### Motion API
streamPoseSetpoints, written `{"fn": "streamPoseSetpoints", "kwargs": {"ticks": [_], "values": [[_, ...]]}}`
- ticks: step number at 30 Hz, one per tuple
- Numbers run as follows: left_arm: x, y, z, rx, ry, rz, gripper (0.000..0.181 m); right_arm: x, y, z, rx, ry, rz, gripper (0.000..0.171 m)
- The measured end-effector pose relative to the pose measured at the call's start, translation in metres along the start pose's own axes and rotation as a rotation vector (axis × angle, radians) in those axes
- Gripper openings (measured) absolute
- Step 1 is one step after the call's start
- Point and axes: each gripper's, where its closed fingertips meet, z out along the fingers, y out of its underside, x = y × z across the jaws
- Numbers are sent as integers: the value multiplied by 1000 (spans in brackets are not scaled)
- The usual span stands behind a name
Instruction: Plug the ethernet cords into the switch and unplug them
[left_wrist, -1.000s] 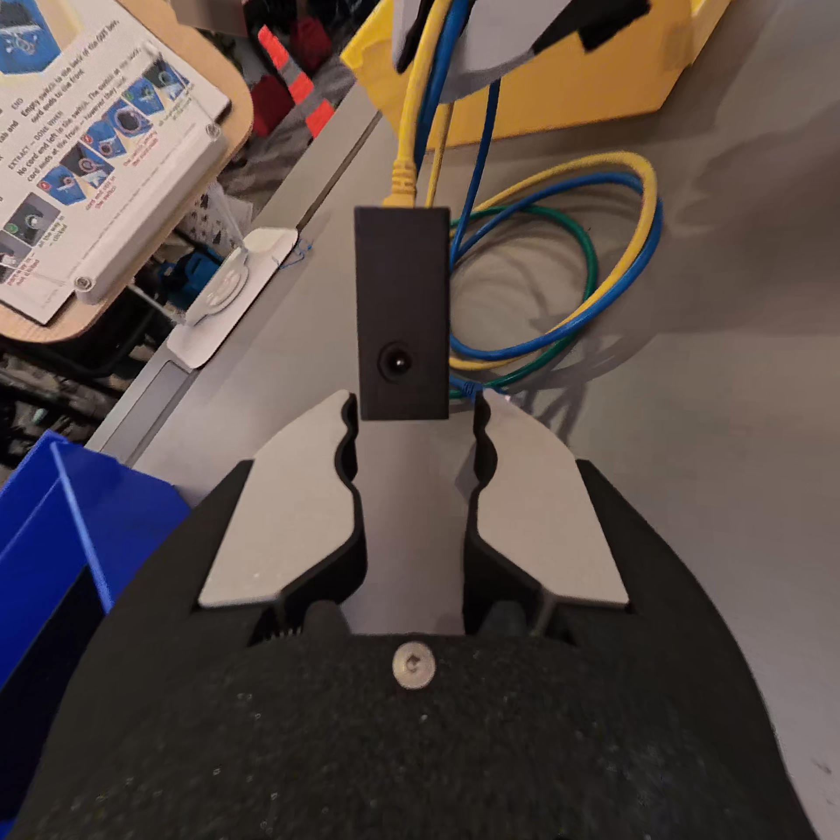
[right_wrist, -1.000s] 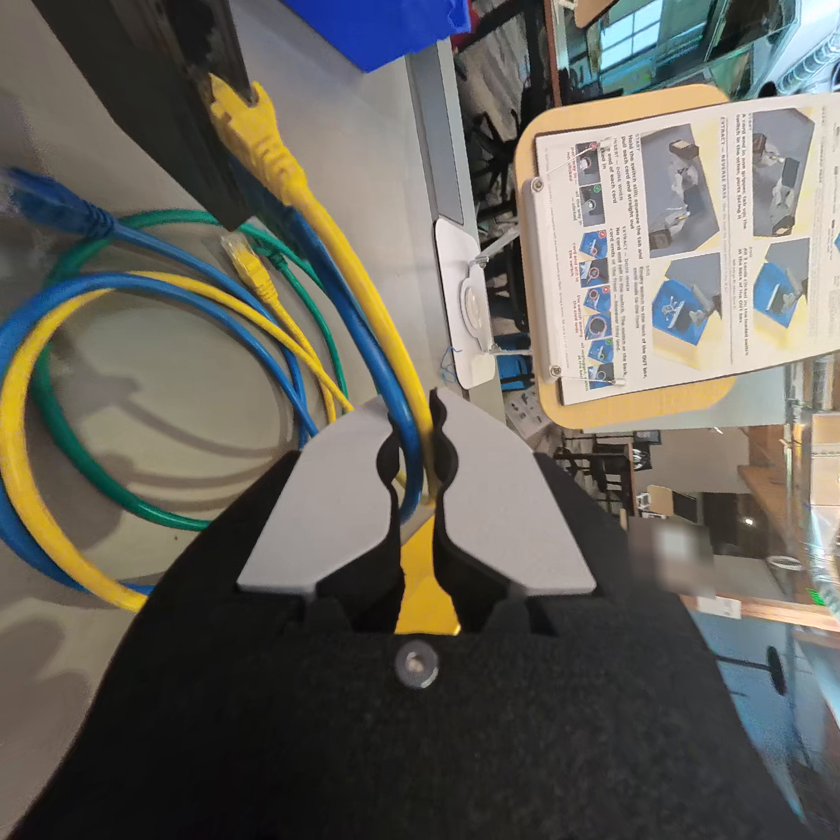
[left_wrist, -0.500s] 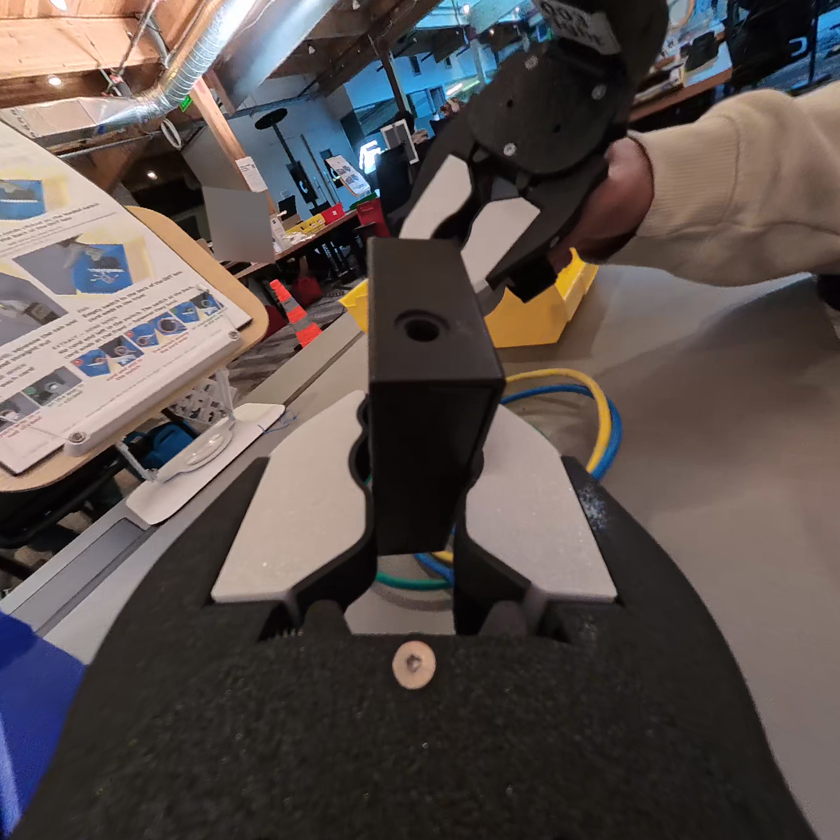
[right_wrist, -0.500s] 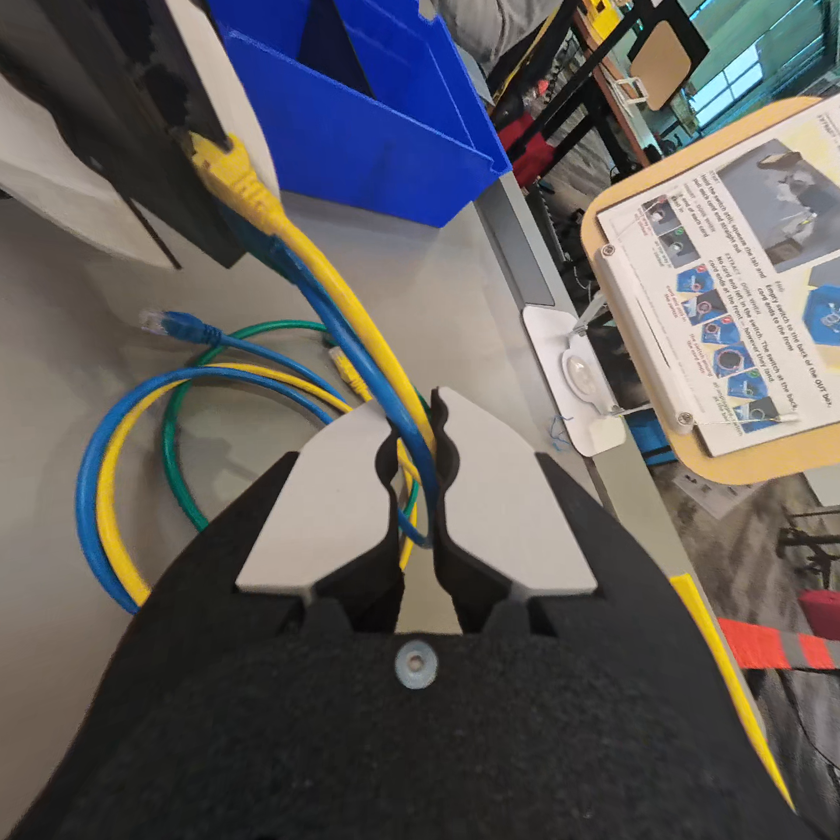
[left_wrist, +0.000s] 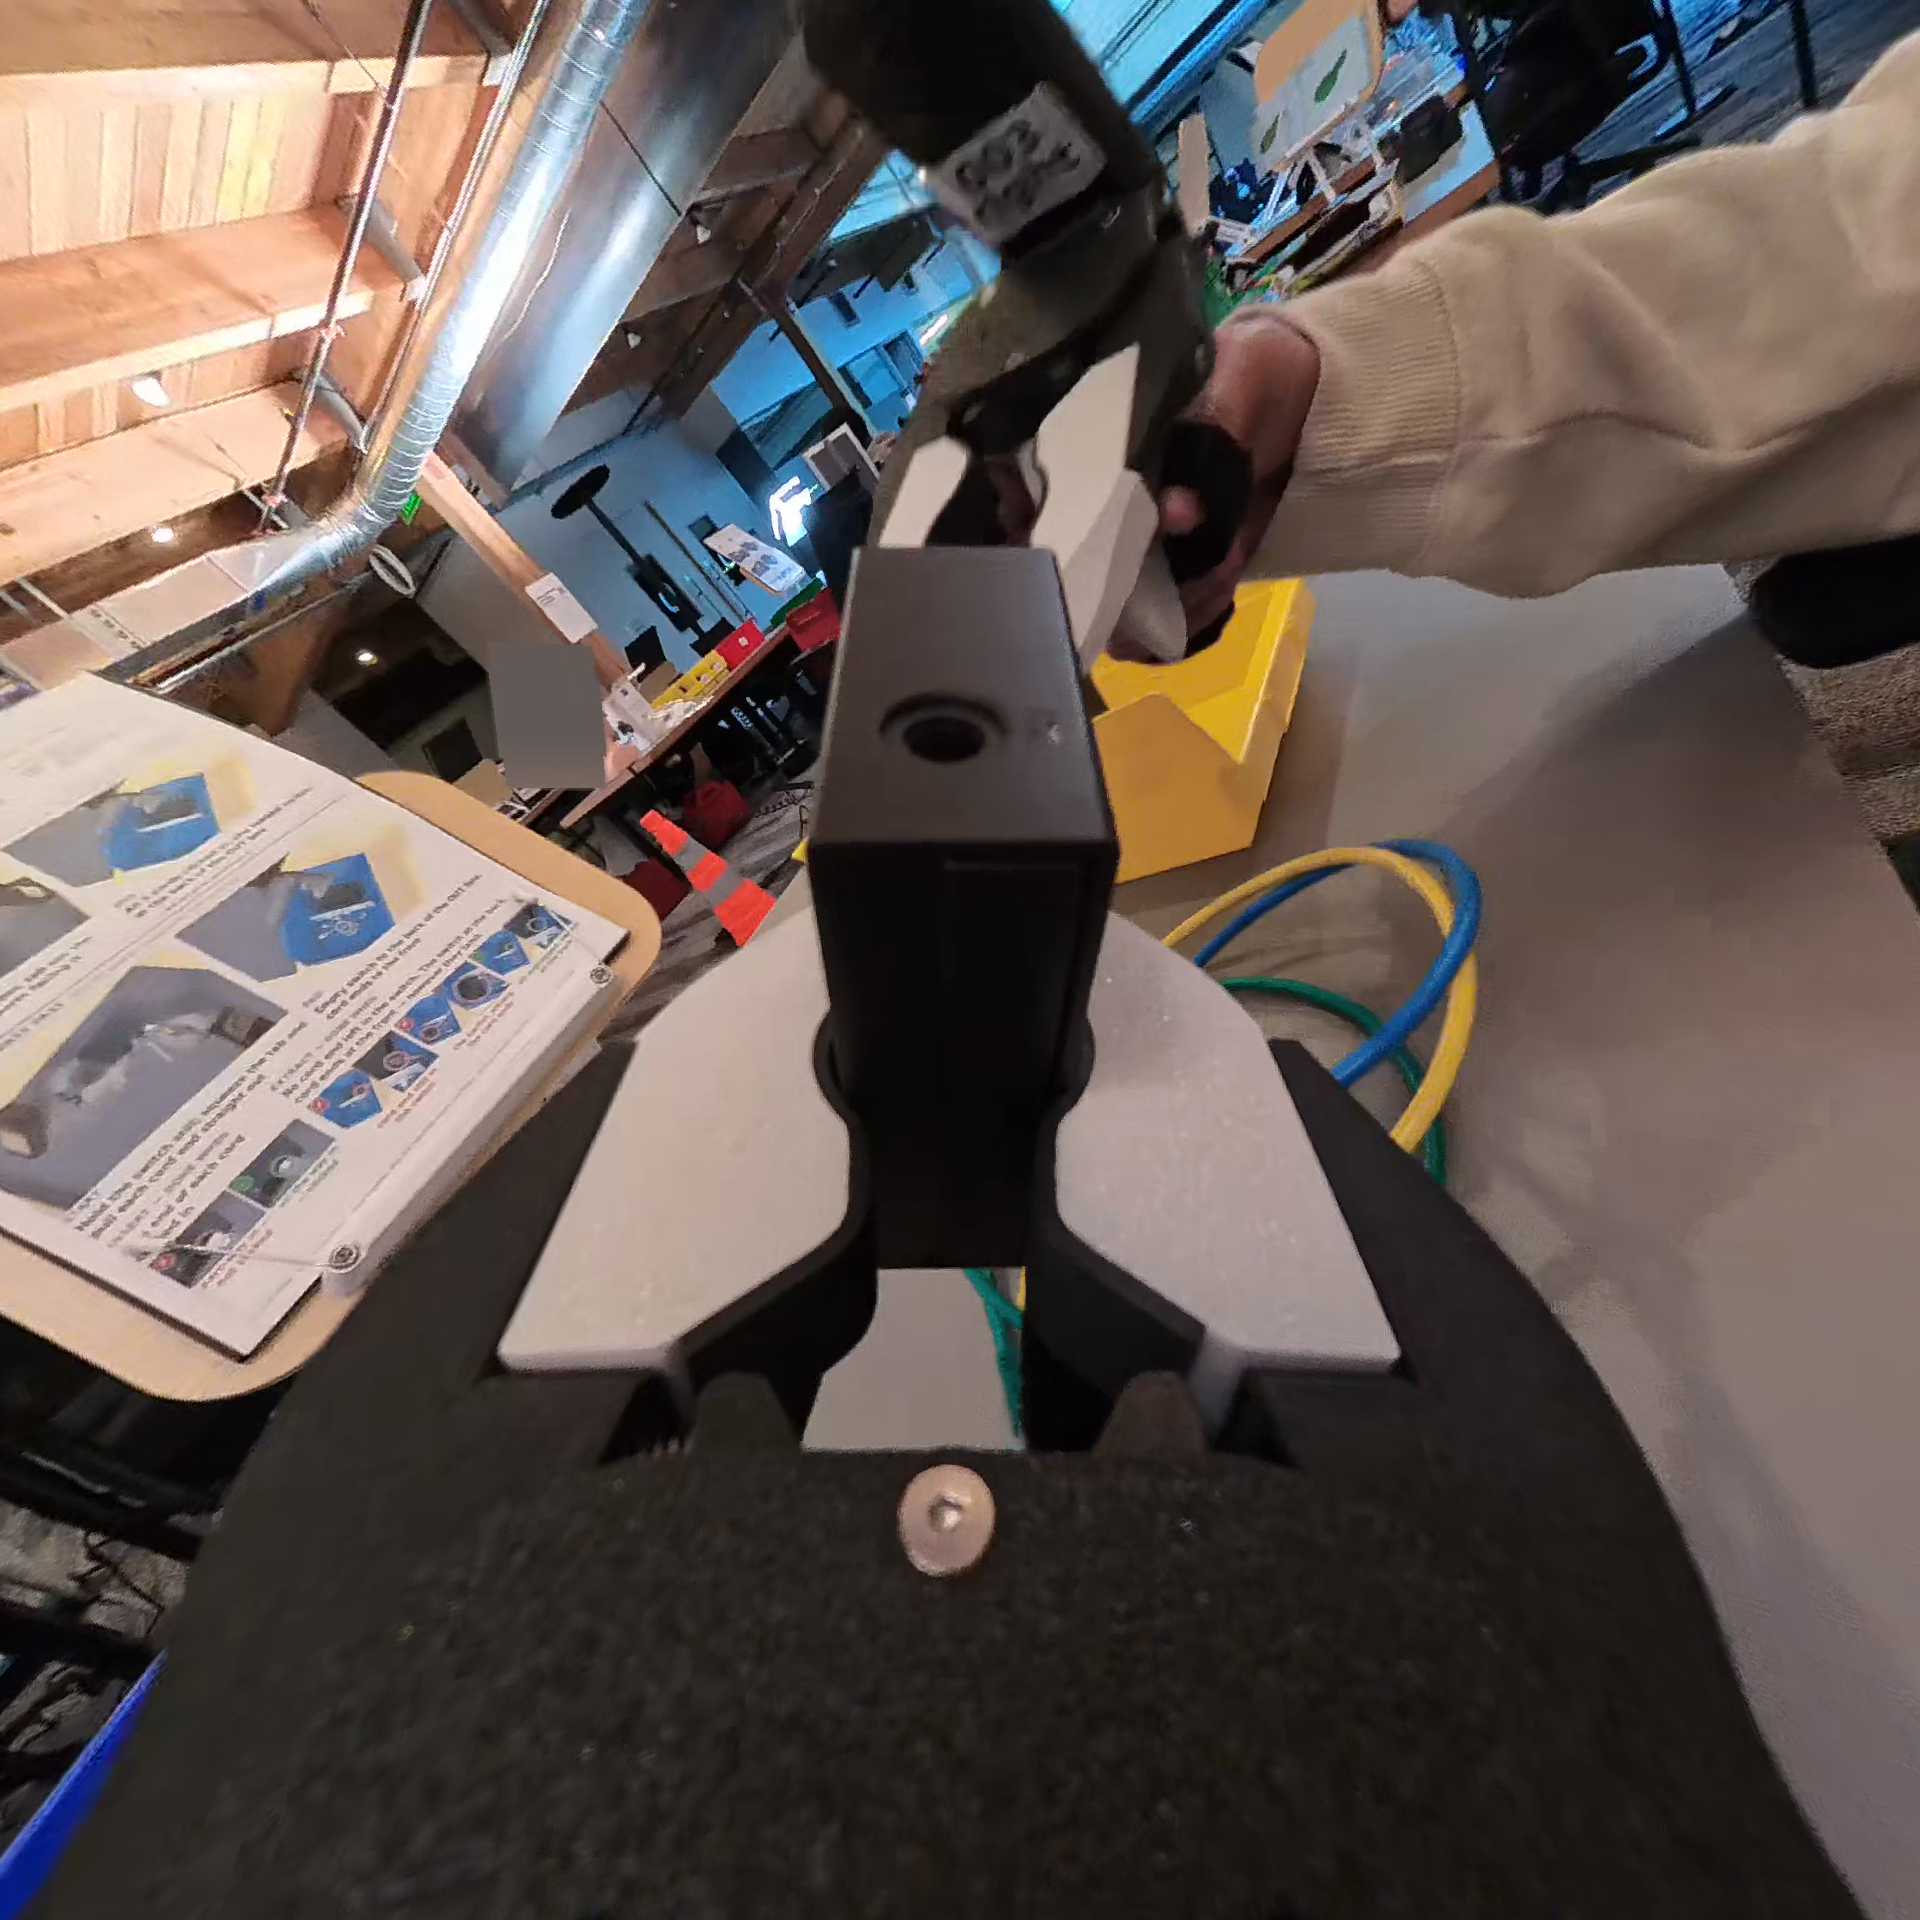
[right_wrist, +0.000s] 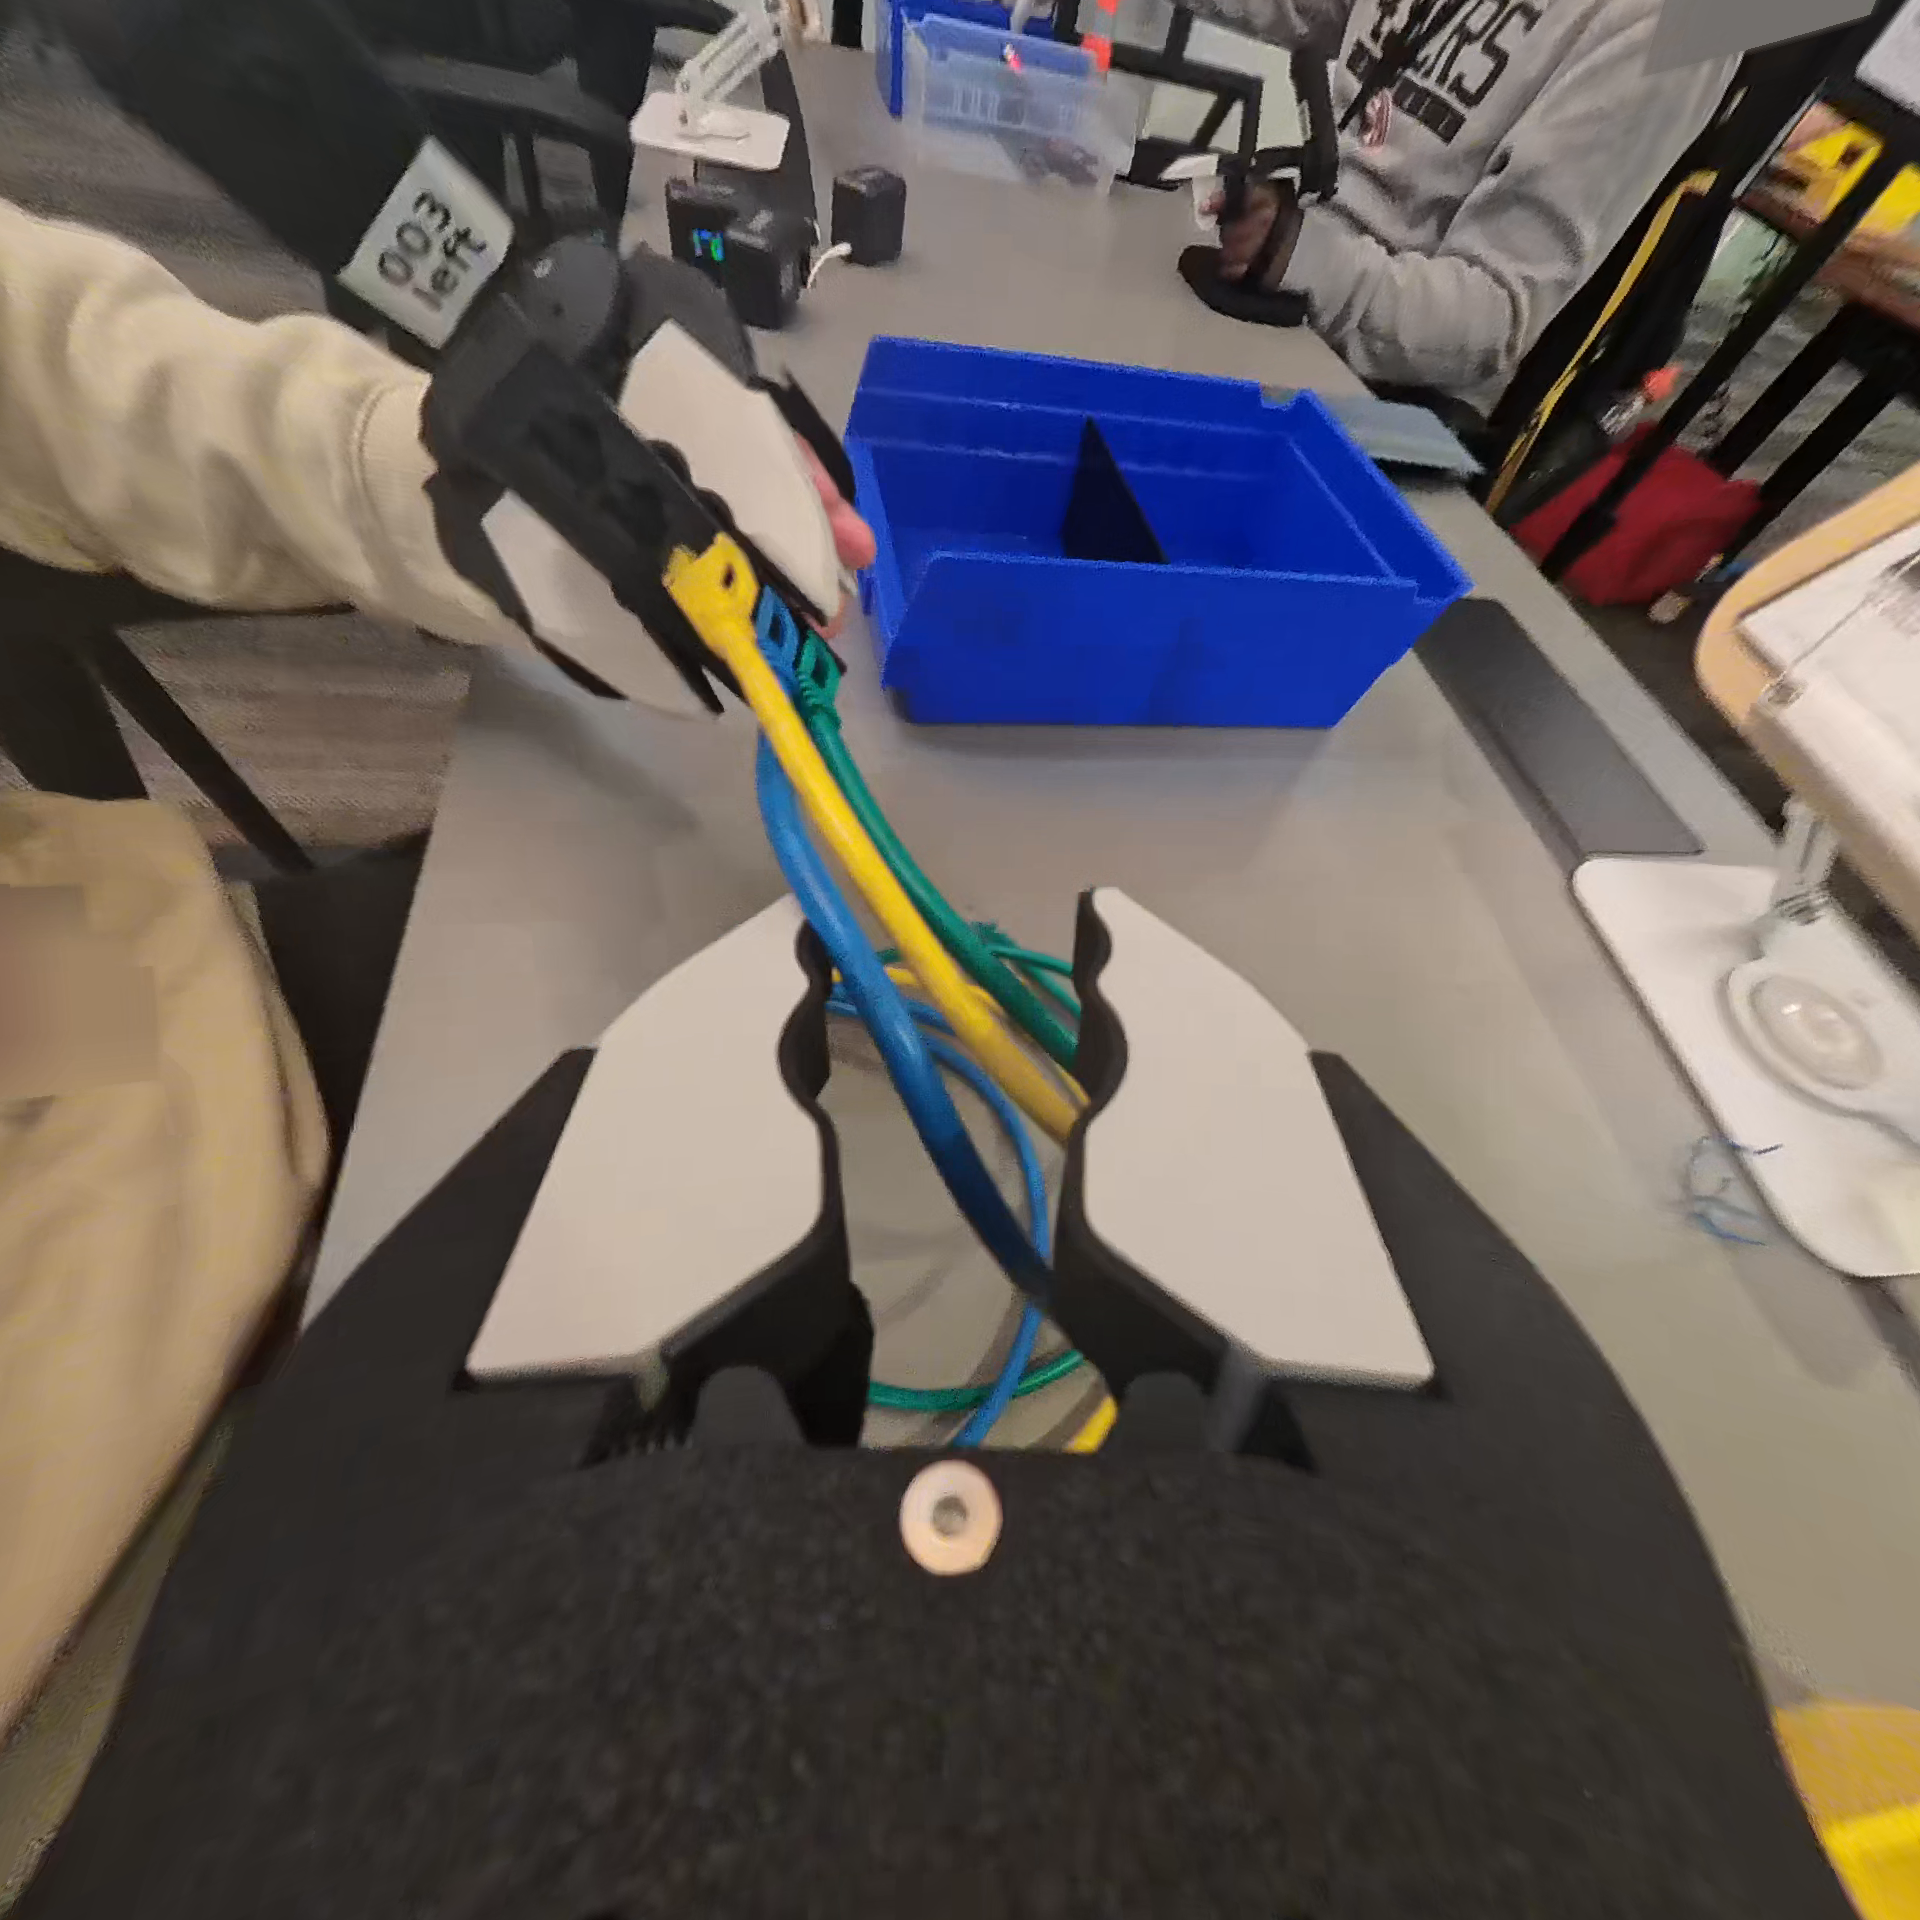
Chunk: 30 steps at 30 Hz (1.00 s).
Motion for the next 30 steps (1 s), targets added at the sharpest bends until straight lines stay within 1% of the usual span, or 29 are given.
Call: {"fn": "streamPoseSetpoints", "kwargs": {"ticks": [1,4,5,6,7,9,10,12,15,17,22,26,30], "values": [[-1,0,0,-6,3,-8,30,-3,-3,-2,-23,17,-55,44],[-2,14,-2,-73,10,-35,30,-16,-12,-10,-88,45,-193,42],[-3,18,-3,-81,14,-63,34,-18,-14,-14,-107,55,-224,42],[-3,21,-3,-75,21,-98,30,-17,-16,-18,-118,75,-249,40],[-2,22,-4,-67,32,-129,30,-19,-21,-18,-107,75,-266,38],[4,23,-1,-61,64,-157,30,-36,-32,-4,-42,3,-269,35],[7,23,1,-63,84,-157,30,-42,-31,8,-45,-11,-279,34],[15,23,5,-62,112,-155,30,-47,-18,31,-116,-5,-341,33],[26,22,8,-64,146,-133,30,-53,-12,48,-114,-23,-383,18],[31,22,9,-70,154,-109,30,-53,-6,51,-130,-36,-389,14],[36,20,11,-69,177,-88,30,-57,-2,52,-134,-40,-406,17],[41,23,11,-78,195,-89,30,-60,3,54,-159,-49,-441,14],[46,26,9,-87,224,-104,30,-64,7,55,-207,-77,-425,14]]}}
